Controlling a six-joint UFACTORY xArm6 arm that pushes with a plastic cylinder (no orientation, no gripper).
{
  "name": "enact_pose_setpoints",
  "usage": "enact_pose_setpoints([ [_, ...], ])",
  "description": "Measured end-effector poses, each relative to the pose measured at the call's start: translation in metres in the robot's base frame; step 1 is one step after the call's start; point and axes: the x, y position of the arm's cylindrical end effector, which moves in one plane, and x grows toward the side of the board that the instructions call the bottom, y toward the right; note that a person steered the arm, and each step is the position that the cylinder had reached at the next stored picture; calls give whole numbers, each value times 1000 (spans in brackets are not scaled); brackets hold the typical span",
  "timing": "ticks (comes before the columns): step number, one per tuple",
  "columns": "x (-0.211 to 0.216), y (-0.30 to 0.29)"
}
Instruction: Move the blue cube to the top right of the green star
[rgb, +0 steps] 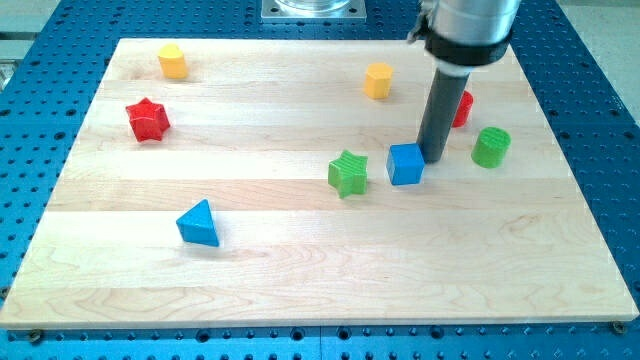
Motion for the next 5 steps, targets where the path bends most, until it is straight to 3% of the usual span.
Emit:
enact_pose_setpoints([
  [1,12,53],
  [2,10,65],
  [3,64,53],
  [4,76,-45],
  [5,45,-40],
])
